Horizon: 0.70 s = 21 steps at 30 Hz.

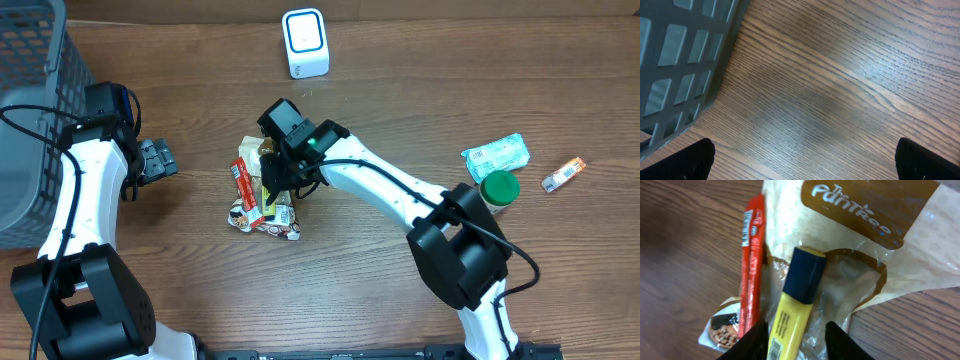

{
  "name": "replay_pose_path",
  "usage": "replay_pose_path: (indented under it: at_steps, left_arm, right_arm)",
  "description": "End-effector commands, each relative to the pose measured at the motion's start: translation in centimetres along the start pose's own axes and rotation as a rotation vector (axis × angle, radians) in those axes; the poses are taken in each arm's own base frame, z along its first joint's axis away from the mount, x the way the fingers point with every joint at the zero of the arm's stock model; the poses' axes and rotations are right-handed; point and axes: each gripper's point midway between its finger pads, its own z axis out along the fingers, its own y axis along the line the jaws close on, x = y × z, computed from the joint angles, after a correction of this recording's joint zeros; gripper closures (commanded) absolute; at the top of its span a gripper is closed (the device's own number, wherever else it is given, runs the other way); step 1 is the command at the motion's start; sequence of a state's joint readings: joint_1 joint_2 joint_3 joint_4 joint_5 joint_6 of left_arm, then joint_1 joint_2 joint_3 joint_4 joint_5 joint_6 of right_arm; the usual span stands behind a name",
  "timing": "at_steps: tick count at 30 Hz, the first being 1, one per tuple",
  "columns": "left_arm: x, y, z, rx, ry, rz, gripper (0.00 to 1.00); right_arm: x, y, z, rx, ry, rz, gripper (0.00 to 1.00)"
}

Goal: Scan the item barcode
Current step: 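Lower the right gripper onto the yellow highlighter and grasp it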

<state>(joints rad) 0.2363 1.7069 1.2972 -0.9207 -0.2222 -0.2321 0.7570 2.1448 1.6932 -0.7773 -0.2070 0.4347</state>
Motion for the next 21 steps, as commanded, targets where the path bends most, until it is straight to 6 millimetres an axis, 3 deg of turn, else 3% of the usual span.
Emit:
replay_pose_path:
  at_steps: [1, 10, 21]
  left_arm:
    - [-0.71, 0.16, -1.03, -0.005, -0.035, 0.008, 0.00]
    - [-0.70, 0.16, -1.02, -0.005, -0.035, 0.008, 0.00]
    - [-0.71, 0.16, -1.03, -0.005, -0.035, 0.007, 0.00]
  right_arm:
    - [0.35, 0.25, 0.62, -0.020, 0.017, 0.015, 0.64]
    - [0.88, 0.51, 1.11, -0.043, 0.047, 0.085, 0.71]
    - [1.19, 0.13, 1.51, -0.039, 0.052, 0.105, 0.69]
